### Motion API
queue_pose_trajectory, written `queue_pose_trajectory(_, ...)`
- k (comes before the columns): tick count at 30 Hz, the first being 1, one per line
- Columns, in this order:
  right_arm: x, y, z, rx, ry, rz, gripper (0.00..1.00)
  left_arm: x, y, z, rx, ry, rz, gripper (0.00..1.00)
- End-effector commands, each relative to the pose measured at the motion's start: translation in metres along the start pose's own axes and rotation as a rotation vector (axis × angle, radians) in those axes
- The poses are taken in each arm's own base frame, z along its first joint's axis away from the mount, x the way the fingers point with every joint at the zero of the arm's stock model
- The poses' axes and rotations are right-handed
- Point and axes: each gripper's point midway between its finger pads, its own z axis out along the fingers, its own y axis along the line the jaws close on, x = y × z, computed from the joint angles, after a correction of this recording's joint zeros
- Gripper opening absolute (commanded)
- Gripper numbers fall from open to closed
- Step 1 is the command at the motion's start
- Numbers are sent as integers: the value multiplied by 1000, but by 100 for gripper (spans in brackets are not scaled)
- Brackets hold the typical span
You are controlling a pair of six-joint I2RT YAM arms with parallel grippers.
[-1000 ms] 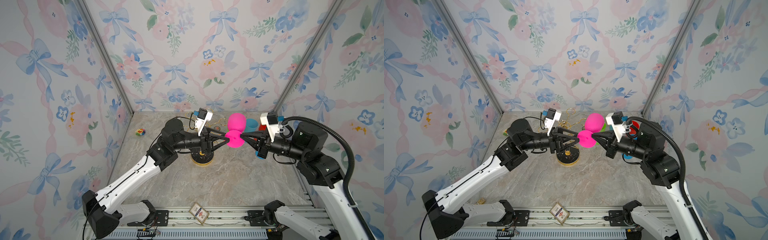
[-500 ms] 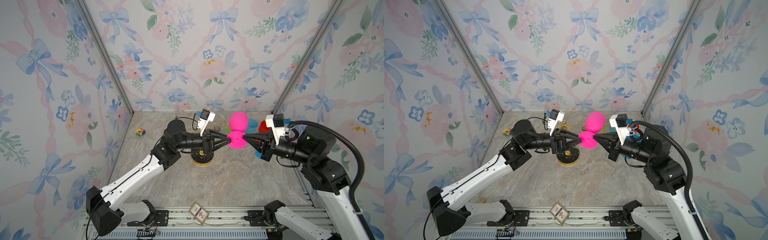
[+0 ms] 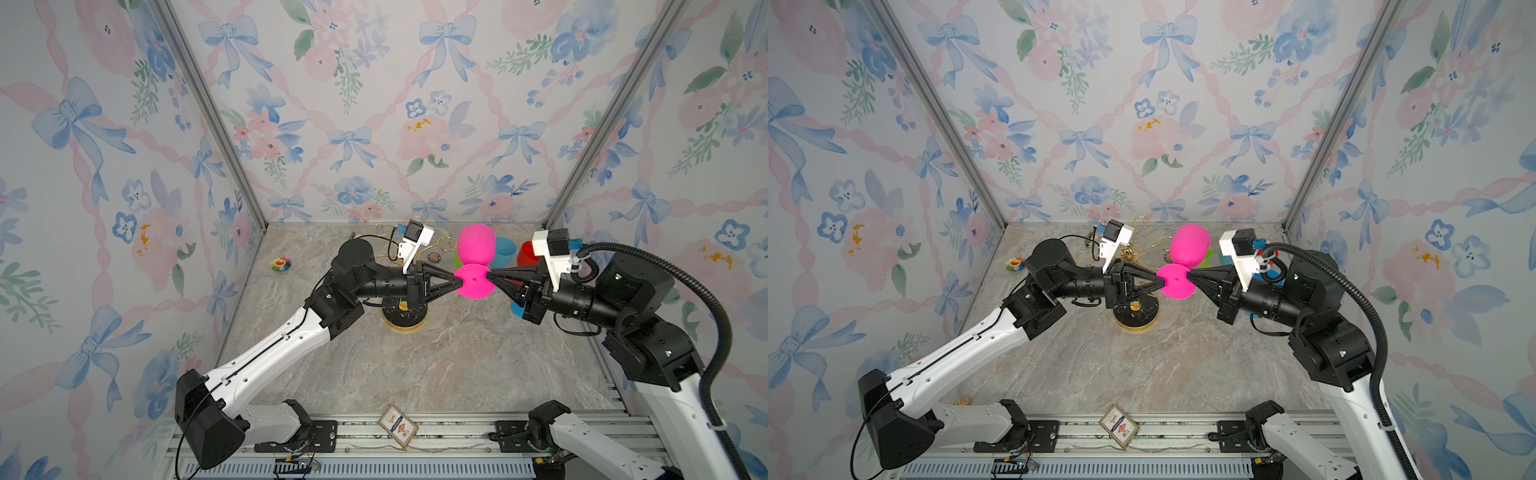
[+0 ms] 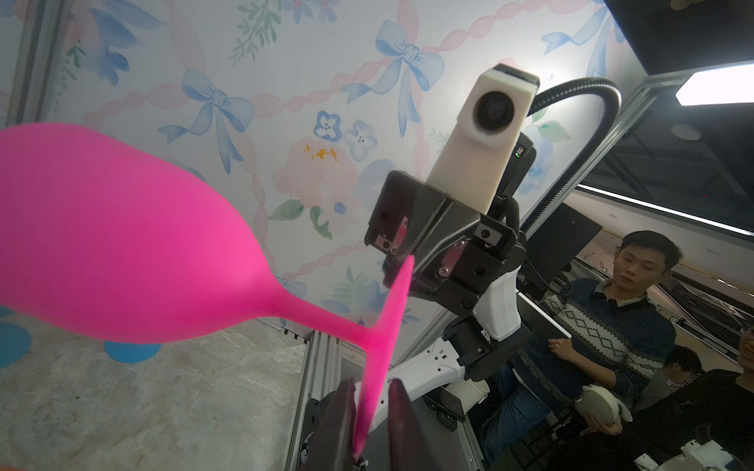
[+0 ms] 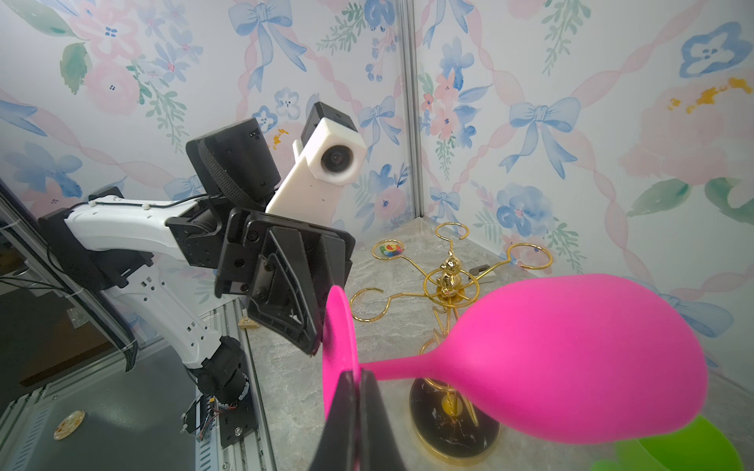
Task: Take the wine glass off the wine glass rack
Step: Pick up the wine glass from the wine glass rack.
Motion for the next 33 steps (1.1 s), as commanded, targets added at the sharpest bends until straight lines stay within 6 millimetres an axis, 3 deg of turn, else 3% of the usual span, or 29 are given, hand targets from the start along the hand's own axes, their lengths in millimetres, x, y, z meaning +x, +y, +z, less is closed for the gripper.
queue_pose_trajectory(1,3,5,1,-26,13,-12,0,6,-5,3,41,23,19,17)
queue_pose_trajectory(17,9,3,2,-20,40,3,1,8,-7,4,53,31,47,2)
queue_pose_trajectory(22,16,0,2,-4,69,31,12,9,-9,3,57,32,59,1)
queue_pose_trajectory(25,17,1,2,-9,77,45,25,8,-10,2,58,30,67,0)
queue_pose_trajectory(33,18,6,-5,-5,80,63,46,7,-10,0,37,28,113,0)
